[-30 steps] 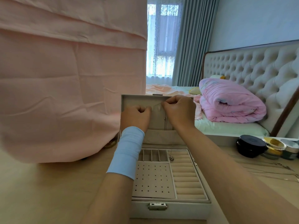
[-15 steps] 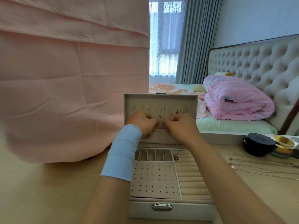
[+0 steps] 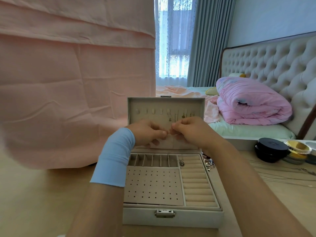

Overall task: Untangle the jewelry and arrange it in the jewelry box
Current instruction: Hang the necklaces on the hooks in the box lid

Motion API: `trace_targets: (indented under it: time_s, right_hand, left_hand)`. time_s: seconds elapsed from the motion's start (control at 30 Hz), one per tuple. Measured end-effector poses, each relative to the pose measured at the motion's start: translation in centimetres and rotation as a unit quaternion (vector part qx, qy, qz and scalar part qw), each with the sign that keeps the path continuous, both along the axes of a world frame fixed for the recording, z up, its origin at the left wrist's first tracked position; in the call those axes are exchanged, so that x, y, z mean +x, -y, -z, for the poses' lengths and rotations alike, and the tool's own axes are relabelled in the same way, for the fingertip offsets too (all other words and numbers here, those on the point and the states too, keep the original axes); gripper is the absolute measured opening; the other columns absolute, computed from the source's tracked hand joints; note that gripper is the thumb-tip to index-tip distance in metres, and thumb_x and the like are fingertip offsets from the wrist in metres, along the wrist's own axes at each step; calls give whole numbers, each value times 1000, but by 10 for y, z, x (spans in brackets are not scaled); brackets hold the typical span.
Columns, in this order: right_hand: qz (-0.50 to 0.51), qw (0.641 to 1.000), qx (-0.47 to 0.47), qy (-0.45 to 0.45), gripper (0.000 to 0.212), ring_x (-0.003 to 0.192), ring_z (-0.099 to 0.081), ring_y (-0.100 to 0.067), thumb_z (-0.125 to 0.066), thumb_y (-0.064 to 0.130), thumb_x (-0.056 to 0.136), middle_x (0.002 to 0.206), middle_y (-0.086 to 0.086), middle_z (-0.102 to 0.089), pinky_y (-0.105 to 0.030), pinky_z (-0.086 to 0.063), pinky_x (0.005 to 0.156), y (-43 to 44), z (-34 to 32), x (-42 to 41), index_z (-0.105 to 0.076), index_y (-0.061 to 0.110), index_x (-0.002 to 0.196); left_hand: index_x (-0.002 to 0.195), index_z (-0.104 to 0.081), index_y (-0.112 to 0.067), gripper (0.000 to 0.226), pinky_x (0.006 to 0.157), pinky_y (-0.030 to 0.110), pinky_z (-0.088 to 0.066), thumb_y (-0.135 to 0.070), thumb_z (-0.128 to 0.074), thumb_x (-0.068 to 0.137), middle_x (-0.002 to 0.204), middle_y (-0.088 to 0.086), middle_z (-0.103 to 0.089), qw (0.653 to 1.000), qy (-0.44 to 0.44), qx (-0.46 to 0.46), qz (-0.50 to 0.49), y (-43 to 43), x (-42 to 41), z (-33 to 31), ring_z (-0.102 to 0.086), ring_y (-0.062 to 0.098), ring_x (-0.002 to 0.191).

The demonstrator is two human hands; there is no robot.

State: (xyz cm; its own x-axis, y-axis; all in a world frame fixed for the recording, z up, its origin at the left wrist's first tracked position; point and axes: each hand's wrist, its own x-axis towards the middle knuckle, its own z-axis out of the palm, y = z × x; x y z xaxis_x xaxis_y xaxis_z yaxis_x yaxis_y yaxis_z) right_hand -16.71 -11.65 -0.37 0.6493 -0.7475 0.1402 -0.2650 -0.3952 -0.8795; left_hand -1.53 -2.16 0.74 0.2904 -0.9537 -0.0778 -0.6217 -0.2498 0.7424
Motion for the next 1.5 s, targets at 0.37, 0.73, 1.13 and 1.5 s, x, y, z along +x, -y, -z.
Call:
trace_targets:
  time_s: [0.37, 0.73, 1.13, 1.5]
  right_hand:
    - [31, 995, -93, 17, 18, 77, -64, -8, -67, 33, 91, 74, 9, -70, -32, -52, 76, 16, 0, -8, -77, 24, 78]
    - [-93, 986, -60, -126, 21, 47, -54, -9, -68, 23, 94, 58, 5, -66, -23, -48, 51, 1, 8, -3, -71, 17, 74]
    - [15, 987, -162, 2, 16, 52, -67, -13, -69, 22, 93, 78, 7, -76, -13, -43, 47, 0, -10, -5, -78, 17, 81]
    - [41, 977, -206, 46, 12, 55, -71, -11, -70, 23, 91, 78, 0, -78, -24, -54, 73, 7, -39, 16, -79, 21, 84]
  left_hand:
    - [99, -69, -9, 15, 49, 17, -42, -20, -59, 96, 85, -2, -73, 984, -171, -54, 7, 15, -20, 13, -54, 8, 54]
    - [96, -74, -21, 11, 50, 11, -43, -23, -64, 93, 85, -7, -71, 992, -37, -116, -18, 6, -20, -3, -58, 6, 66]
    - [124, -66, -23, 30, 101, 32, -45, -27, -57, 95, 125, -1, -66, 980, 189, 41, -50, 8, -13, 2, -61, 21, 111]
    - [118, -70, -26, 29, 100, 32, -48, -29, -65, 90, 121, -2, -67, 974, 209, 66, -56, 8, -9, 2, -61, 22, 110]
